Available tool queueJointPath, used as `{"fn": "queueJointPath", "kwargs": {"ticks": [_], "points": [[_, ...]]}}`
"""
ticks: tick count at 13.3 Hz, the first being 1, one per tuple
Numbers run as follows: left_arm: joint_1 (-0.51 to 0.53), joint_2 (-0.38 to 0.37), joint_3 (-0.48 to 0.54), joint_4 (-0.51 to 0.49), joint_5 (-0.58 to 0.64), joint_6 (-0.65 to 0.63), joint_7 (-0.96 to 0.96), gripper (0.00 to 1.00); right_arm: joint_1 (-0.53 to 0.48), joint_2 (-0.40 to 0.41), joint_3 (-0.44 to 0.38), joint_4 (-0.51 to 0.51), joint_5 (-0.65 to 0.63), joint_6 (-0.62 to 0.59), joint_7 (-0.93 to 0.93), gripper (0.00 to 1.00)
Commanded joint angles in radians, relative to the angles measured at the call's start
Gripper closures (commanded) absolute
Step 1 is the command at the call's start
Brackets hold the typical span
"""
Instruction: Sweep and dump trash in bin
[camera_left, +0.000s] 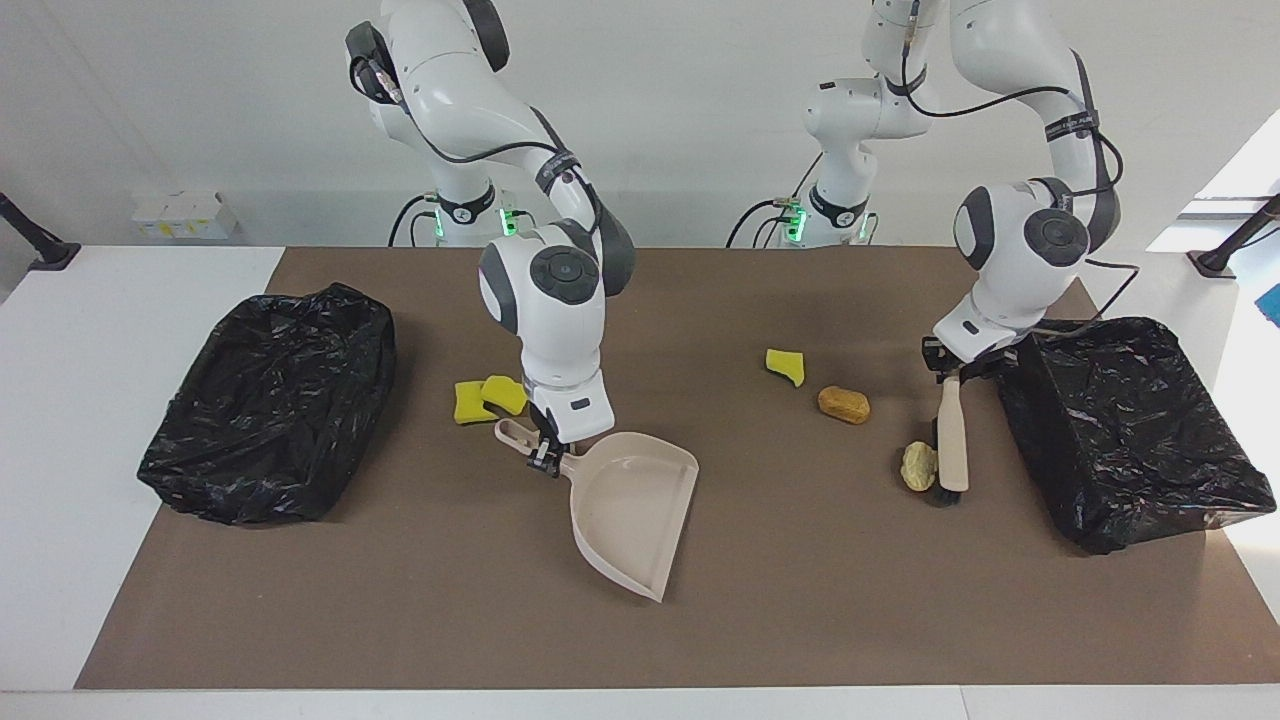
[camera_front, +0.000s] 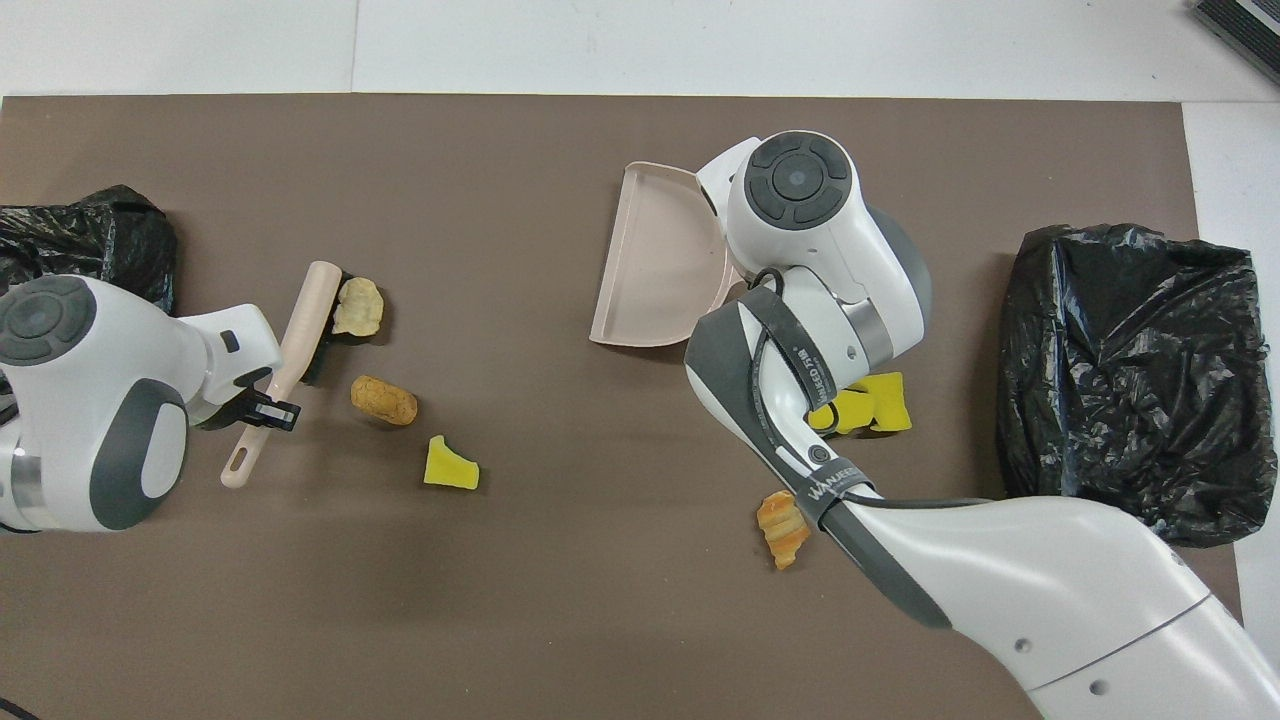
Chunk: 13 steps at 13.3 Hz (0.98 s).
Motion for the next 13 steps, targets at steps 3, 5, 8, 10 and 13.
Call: {"fn": "queueJointPath", "kwargs": {"ticks": [3,5,8,10,13], "points": [[-0.139,-0.057,0.013,-0.046,-0.044,-0.024,-0.136,1.0,-0.013,-0.043,0.01,-0.067,-0.015,-0.008,-0.147,1.0],[-0.199,-0.06,0.013,-0.044,-0.075,-0.027,-0.165,1.0,-0.029,-0.046,0.01,-0.084,-0.012,0.02,-0.24,1.0],[-0.277,-0.072,0.013,-0.049,-0.104,-0.044,-0.2,1.0,-0.058,-0.048,0.012,-0.106,0.0,0.041,-0.317,1.0],[-0.285,-0.066,0.017,-0.023,-0.107,-0.045,-0.275,1.0,-0.059,-0.048,0.01,-0.113,0.0,0.069,-0.364,1.0],[-0.262,-0.101,0.023,0.0,-0.112,-0.077,-0.441,1.0,-0.073,-0.048,0.012,-0.127,-0.001,0.107,-0.454,1.0]]}}
